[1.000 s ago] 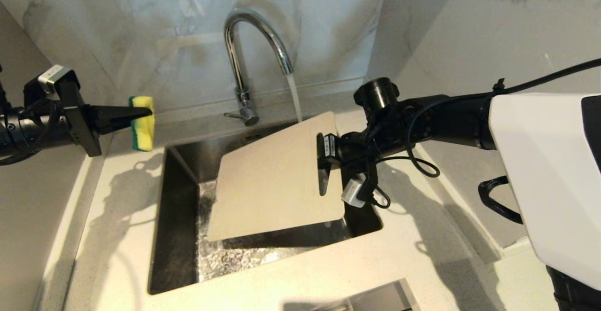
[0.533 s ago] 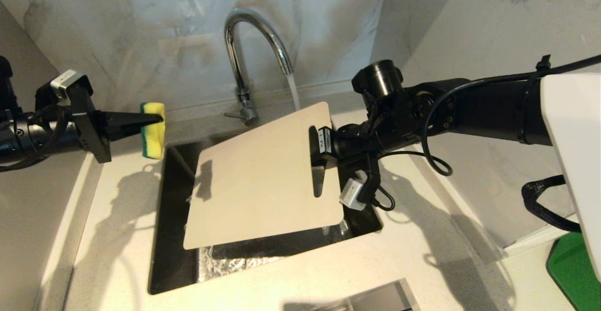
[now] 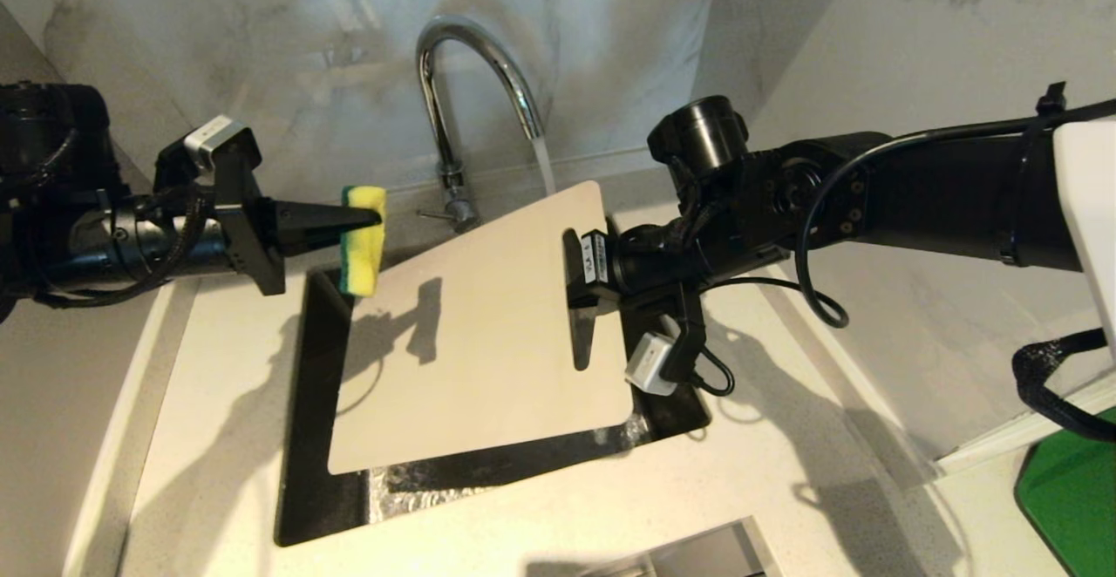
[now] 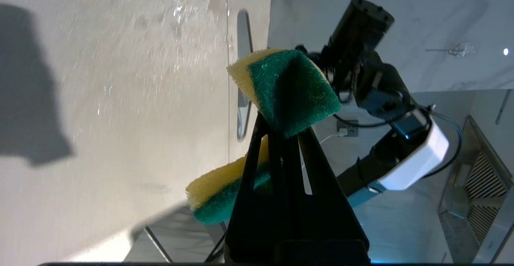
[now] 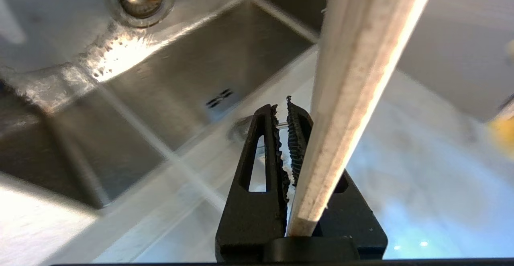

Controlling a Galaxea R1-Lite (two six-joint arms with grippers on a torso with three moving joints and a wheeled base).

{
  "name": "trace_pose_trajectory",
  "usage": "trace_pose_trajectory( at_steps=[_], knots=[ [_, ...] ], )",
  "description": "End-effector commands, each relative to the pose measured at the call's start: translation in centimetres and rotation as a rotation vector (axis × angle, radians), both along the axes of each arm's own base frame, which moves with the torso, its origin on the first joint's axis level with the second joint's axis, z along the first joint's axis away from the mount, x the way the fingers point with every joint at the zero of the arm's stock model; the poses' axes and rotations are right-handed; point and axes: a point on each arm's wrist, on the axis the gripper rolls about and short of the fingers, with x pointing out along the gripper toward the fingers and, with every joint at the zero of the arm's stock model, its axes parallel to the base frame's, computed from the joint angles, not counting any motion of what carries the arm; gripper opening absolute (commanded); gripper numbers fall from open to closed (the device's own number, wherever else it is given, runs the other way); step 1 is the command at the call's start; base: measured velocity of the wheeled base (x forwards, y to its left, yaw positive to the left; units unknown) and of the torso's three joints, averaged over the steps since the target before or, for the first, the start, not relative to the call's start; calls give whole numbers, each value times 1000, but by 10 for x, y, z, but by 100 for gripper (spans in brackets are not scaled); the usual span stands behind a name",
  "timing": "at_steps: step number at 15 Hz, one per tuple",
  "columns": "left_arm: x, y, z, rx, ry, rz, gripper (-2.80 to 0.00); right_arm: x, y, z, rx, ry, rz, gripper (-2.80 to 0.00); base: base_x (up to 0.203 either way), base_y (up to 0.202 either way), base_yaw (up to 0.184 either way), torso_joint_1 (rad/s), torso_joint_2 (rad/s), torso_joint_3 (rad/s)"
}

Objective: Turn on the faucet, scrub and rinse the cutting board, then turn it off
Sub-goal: Scrub the cutting board underwater

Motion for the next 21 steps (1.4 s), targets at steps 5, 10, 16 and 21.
trace_pose_trajectory(
  at_steps=[5, 10, 16, 21],
  knots=[
    [45, -57, -15, 11, 21, -63, -280, -8, 2, 8, 6, -22, 20, -280, 0, 0, 0, 0, 0, 0],
    [58, -76, 1, 68, 43, 52, -280, -8, 3, 7, 9, -16, 18, -280, 0, 0, 0, 0, 0, 0],
    [63, -101, -4, 137, 67, 93, -280, -7, 3, 9, 20, -14, 10, -280, 0, 0, 0, 0, 0, 0],
    [70, -98, -15, 168, 77, 103, -280, -8, 4, 11, 23, -18, 13, -280, 0, 0, 0, 0, 0, 0]
  ],
)
